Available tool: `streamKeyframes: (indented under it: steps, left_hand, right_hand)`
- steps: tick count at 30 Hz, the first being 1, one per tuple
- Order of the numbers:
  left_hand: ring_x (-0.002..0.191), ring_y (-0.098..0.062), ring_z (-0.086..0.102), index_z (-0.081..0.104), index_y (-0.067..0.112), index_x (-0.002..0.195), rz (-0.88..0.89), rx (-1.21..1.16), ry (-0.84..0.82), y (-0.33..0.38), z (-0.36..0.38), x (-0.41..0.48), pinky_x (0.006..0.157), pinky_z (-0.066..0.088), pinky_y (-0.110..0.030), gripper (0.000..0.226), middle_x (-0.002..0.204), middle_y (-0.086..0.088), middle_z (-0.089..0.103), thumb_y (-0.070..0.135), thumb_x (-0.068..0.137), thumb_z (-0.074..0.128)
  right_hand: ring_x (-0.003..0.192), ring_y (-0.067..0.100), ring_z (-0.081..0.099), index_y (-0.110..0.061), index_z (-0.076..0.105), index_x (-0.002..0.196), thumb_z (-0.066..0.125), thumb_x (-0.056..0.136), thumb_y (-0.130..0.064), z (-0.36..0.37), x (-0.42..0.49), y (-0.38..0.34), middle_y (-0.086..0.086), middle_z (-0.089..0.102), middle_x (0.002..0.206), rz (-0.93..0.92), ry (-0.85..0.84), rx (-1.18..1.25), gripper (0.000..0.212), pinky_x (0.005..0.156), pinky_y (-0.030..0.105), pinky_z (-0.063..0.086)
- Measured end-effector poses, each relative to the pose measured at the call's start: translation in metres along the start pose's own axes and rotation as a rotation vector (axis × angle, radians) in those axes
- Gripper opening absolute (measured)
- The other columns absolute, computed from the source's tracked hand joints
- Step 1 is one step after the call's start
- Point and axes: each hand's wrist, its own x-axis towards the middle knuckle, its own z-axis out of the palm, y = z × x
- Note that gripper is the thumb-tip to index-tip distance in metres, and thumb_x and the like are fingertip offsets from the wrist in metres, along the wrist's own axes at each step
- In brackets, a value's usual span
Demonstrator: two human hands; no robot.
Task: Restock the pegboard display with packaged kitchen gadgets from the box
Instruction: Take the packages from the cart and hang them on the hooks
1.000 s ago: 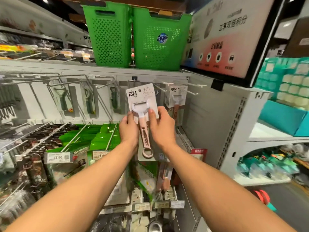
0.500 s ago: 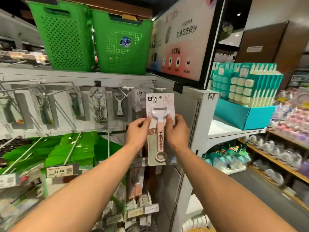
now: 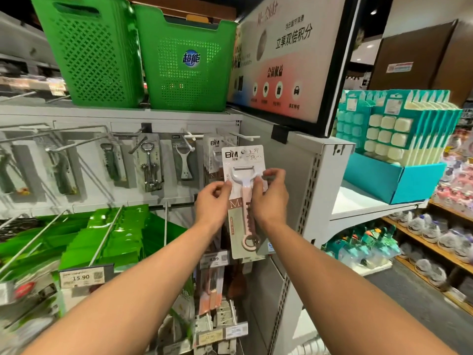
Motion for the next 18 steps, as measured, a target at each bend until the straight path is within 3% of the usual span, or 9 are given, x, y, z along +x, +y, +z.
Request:
streamKeyframes:
  steps: [4,6,11,16,18]
  left_hand:
    - [0.080,-0.014,0.063,0.054,0.019,0.107,0.052,0.059,0.096,-0.003,0.002,0.016,0.078,0.051,-0.028,0.018,0.088,0.002,0.066,0.030,0.102,0.067]
    - [0.082,-0.009,0.061,0.057,0.017,0.108,0.103,0.112,0.098,-0.007,0.002,0.025,0.072,0.048,-0.016,0.013,0.092,0.002,0.065,0.023,0.103,0.067]
    - [0.092,0.003,0.059,0.063,0.020,0.117,0.110,0.182,0.089,-0.020,0.001,0.052,0.071,0.043,0.000,0.014,0.106,0.009,0.066,0.015,0.106,0.059]
    - [0.096,0.004,0.060,0.066,0.018,0.132,0.097,0.233,0.077,-0.034,-0.001,0.082,0.071,0.038,0.006,0.031,0.127,0.006,0.067,0.006,0.108,0.049]
    - [0.106,-0.003,0.065,0.067,0.021,0.133,0.090,0.237,0.071,-0.041,-0.001,0.098,0.085,0.042,0.000,0.034,0.134,0.004,0.068,0.006,0.108,0.048]
  right_hand:
    - [0.096,0.019,0.060,-0.025,0.055,0.106,0.050,0.102,-0.024,0.013,0.011,0.001,0.000,0.066,0.110,0.001,-0.017,-0.022,0.007,0.075,0.031,0.040]
    - [0.096,0.018,0.060,-0.029,0.056,0.106,0.050,0.102,-0.028,0.022,0.016,0.004,-0.001,0.067,0.111,0.007,-0.028,-0.019,0.006,0.075,0.030,0.041]
    - [0.099,0.022,0.066,-0.032,0.060,0.111,0.049,0.101,-0.030,0.047,0.032,0.011,0.000,0.070,0.112,0.008,-0.052,-0.021,0.015,0.084,0.036,0.054]
    - [0.113,0.022,0.064,-0.023,0.064,0.129,0.048,0.103,-0.023,0.071,0.057,0.013,0.003,0.069,0.124,0.051,-0.122,-0.028,0.030,0.095,0.028,0.049]
    - [0.119,0.019,0.062,-0.021,0.064,0.135,0.049,0.104,-0.020,0.083,0.067,0.015,0.002,0.068,0.130,0.065,-0.156,-0.020,0.034,0.097,0.020,0.041]
